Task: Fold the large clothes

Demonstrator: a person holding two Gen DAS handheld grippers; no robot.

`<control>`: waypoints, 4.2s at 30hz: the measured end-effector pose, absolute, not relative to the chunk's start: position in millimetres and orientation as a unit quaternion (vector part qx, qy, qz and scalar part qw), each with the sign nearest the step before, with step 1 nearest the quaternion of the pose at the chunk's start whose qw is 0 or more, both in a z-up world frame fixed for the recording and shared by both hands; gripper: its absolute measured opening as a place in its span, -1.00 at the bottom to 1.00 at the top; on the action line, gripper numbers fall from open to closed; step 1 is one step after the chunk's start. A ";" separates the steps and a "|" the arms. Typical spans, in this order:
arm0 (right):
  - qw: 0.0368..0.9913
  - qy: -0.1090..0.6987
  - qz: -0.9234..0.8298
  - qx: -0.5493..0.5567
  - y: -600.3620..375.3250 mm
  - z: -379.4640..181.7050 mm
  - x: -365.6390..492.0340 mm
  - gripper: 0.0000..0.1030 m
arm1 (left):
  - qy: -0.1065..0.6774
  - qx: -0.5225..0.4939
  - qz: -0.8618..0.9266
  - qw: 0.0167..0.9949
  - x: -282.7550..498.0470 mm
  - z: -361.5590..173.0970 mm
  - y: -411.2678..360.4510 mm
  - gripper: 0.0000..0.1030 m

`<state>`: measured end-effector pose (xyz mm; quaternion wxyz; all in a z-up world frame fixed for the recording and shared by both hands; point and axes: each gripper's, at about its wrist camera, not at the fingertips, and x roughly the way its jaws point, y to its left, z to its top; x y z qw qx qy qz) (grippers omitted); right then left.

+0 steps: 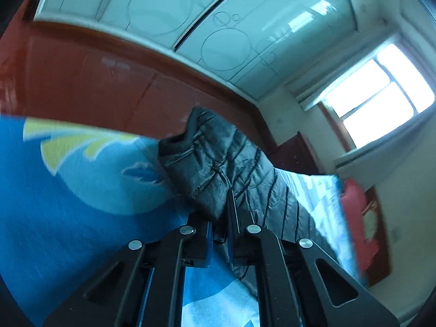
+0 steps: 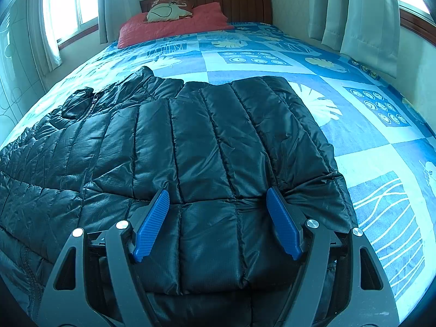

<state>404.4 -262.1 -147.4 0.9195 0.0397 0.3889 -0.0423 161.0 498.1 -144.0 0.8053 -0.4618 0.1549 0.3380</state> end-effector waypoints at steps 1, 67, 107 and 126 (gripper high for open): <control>0.920 0.389 -0.042 0.040 -262.3 -147.4 404.4 0.43 | 0.157 -0.447 0.340 0.812 164.6 -137.5 492.4 -0.88; 0.900 0.419 0.069 0.093 -145.4 -129.9 418.2 0.16 | 0.300 0.030 -0.006 0.953 311.7 -70.8 56.8 0.19; 0.924 0.376 -0.006 0.067 -264.5 -99.5 407.3 0.08 | 0.370 -0.001 0.067 0.927 384.3 -93.8 160.7 0.32; 0.911 0.409 0.052 0.027 -181.0 -140.0 491.6 0.16 | 0.412 0.053 0.059 0.908 490.8 -140.4 117.3 0.37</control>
